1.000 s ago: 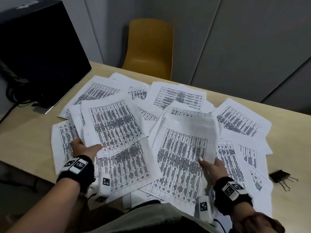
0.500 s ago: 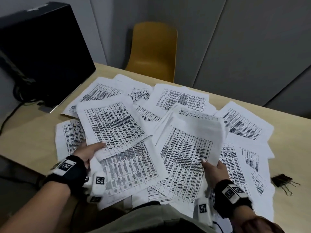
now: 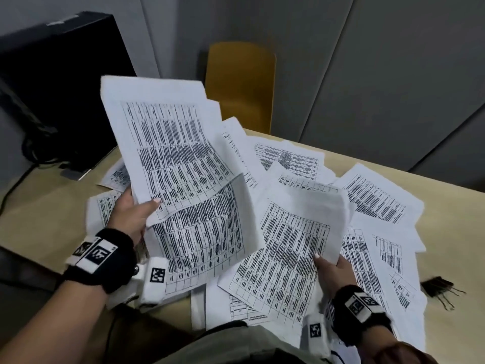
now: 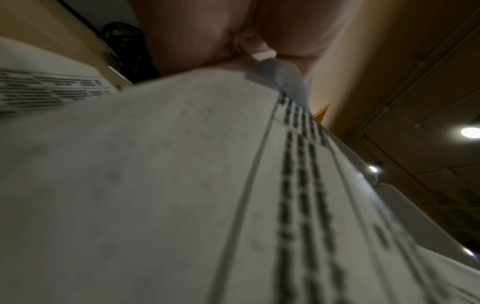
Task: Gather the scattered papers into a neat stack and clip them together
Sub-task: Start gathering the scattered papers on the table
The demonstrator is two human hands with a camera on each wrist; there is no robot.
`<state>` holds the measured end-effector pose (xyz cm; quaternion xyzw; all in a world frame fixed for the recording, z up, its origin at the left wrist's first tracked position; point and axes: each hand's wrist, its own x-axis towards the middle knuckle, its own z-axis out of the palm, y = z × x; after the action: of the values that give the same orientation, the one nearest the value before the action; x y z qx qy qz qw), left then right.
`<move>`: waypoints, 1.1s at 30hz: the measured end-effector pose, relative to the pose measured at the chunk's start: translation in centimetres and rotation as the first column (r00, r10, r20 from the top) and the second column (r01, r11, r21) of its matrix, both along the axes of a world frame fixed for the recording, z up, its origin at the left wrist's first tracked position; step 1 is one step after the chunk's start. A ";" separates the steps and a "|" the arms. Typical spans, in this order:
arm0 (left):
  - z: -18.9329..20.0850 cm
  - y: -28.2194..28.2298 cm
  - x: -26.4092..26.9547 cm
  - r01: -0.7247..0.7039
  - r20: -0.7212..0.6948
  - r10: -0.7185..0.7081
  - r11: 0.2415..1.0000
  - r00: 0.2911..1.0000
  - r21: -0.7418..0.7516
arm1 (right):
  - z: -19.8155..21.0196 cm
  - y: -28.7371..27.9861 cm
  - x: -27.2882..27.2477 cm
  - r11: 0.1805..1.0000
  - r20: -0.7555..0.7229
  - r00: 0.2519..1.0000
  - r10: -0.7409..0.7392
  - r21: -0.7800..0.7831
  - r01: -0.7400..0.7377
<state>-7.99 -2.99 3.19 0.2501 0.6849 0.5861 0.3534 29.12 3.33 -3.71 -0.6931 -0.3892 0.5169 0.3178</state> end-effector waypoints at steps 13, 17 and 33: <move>2.8 4.5 4.9 0.094 0.056 -0.097 0.994 0.994 0.062 | -0.2 0.2 0.1 1.000 0.054 0.998 0.029 0.007 -0.029; -0.8 3.2 7.0 0.201 -0.003 -0.207 0.953 0.978 -0.226 | -0.8 0.3 0.2 1.000 0.071 0.997 0.015 -0.017 -0.014; -4.5 3.7 12.1 0.504 -0.106 -0.655 0.666 0.749 -0.551 | -1.3 0.9 0.4 0.984 -0.059 0.996 0.060 -0.166 -0.069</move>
<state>4.14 0.68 -1.29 0.4437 0.7369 0.2038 0.4676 29.56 4.20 -4.97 -0.6902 -0.3580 0.5762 0.2518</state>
